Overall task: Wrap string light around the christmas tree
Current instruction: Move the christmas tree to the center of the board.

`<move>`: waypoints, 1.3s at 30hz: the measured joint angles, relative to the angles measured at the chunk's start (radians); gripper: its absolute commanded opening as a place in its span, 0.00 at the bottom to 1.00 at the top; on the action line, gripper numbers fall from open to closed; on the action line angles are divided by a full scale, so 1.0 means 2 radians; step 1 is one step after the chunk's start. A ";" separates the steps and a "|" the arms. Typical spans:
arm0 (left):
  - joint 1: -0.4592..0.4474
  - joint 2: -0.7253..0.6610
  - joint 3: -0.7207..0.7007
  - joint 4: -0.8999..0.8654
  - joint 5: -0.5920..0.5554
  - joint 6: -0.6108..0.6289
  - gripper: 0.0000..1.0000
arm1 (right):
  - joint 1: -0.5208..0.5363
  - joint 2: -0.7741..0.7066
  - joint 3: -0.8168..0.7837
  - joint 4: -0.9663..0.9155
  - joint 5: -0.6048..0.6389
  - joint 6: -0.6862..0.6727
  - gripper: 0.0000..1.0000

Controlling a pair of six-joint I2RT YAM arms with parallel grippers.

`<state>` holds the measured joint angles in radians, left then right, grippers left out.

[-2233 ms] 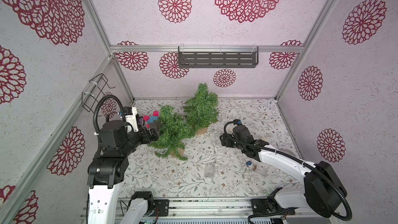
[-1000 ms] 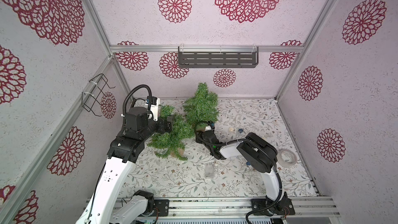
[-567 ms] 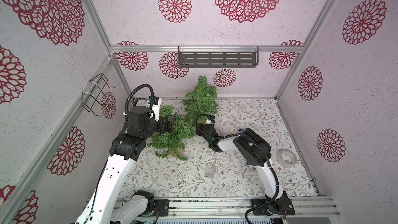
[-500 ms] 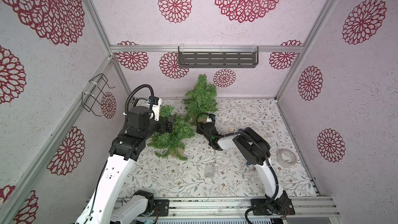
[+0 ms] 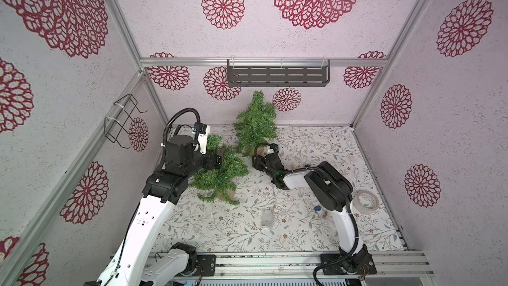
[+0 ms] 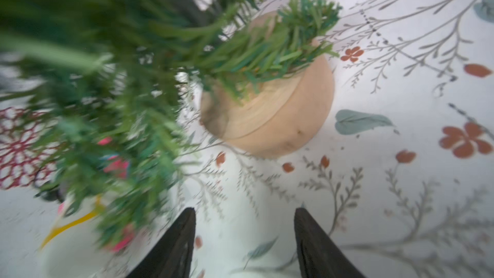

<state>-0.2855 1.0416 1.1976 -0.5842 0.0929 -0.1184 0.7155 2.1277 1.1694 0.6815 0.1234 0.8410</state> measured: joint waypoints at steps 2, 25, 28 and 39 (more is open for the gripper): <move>-0.005 0.004 0.000 0.010 0.001 0.001 0.59 | 0.002 -0.028 -0.022 0.001 -0.008 0.000 0.62; -0.071 0.126 0.080 0.084 0.037 0.011 0.00 | -0.048 -0.264 -0.195 -0.100 -0.008 -0.055 0.63; -0.075 0.136 0.084 0.092 0.043 0.013 0.00 | -0.048 -0.291 -0.197 -0.144 0.004 -0.065 0.63; -0.075 0.164 0.092 0.110 0.064 0.024 0.04 | -0.047 -0.356 -0.165 -0.355 0.030 -0.095 0.69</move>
<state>-0.4362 1.3689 1.3811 -0.3645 0.2203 -0.0704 0.6209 1.4151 0.8402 -0.0277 0.1841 0.6506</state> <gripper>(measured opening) 0.154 0.674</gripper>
